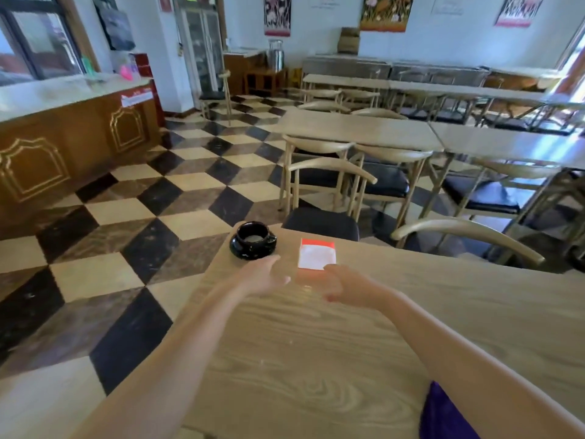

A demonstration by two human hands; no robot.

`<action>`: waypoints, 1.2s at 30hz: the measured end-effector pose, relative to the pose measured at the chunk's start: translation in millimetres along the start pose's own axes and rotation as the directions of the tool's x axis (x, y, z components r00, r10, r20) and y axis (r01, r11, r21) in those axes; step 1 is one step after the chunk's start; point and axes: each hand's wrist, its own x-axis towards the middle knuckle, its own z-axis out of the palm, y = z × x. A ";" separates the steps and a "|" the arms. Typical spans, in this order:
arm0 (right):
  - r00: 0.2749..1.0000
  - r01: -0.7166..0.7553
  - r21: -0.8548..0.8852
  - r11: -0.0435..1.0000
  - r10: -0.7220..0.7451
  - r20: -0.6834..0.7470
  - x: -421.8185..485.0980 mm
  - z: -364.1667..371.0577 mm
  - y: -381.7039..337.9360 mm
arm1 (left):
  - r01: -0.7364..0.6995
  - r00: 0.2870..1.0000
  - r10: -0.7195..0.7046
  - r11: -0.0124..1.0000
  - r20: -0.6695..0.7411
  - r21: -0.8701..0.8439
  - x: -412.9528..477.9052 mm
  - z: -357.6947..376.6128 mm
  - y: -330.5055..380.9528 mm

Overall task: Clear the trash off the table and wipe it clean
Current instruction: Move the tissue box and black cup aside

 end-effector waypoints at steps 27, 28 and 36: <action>0.916 -0.397 0.239 0.886 0.368 0.157 180.7 -32.2 113.2 | 0.022 0.982 -0.006 0.997 0.188 -0.081 224.0 0.3 26.9; 0.910 -0.413 0.240 0.879 0.386 0.151 187.9 -27.3 115.2 | 0.024 0.984 -0.007 0.996 0.180 -0.091 231.9 4.3 22.7; 0.874 -0.483 0.379 0.789 0.461 0.155 226.2 27.4 116.4 | 0.171 0.981 -0.140 0.951 0.135 -0.257 267.7 50.7 -22.3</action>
